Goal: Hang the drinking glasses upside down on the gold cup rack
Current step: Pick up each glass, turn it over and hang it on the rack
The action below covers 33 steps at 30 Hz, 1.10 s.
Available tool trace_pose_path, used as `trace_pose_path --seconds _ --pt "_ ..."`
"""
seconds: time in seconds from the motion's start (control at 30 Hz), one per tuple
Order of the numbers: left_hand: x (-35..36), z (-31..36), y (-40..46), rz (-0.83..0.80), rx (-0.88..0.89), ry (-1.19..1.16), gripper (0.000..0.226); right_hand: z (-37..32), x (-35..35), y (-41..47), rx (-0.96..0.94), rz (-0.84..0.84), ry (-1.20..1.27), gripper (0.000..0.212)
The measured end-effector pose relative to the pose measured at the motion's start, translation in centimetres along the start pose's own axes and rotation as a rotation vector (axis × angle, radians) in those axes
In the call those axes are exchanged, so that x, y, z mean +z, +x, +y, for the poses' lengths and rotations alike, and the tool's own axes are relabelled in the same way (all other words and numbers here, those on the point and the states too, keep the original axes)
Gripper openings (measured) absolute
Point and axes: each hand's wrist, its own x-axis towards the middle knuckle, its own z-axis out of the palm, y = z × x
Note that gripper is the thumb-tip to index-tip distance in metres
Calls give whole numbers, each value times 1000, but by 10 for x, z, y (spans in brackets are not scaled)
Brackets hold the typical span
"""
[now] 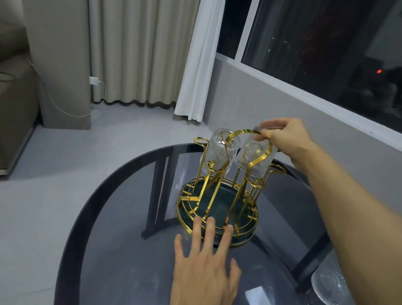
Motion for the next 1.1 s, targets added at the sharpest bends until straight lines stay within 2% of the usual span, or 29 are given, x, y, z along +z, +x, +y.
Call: trace_pose_path --seconds 0.07,0.23,0.37,0.47,0.67,0.8,0.93,1.1 --pt "1 0 0 13 -1 1 65 2 0 2 29 -28 12 33" --pt "2 1 1 18 -4 16 64 3 -3 4 106 -165 79 44" --pt "5 0 0 18 -9 17 64 5 -3 7 170 -282 108 28" --pt "5 0 0 36 -7 22 64 9 -1 7 173 -303 129 22" --pt "5 -1 -1 40 -5 15 64 16 3 -12 131 -168 233 34" --pt "3 -1 -1 20 -14 11 64 15 -10 -44 82 -18 174 39" --pt "-2 2 -4 17 -5 -7 64 9 -26 -116 -36 162 231 27" --pt "-13 5 -8 5 41 -55 60 20 -31 -238 -212 65 273 36"
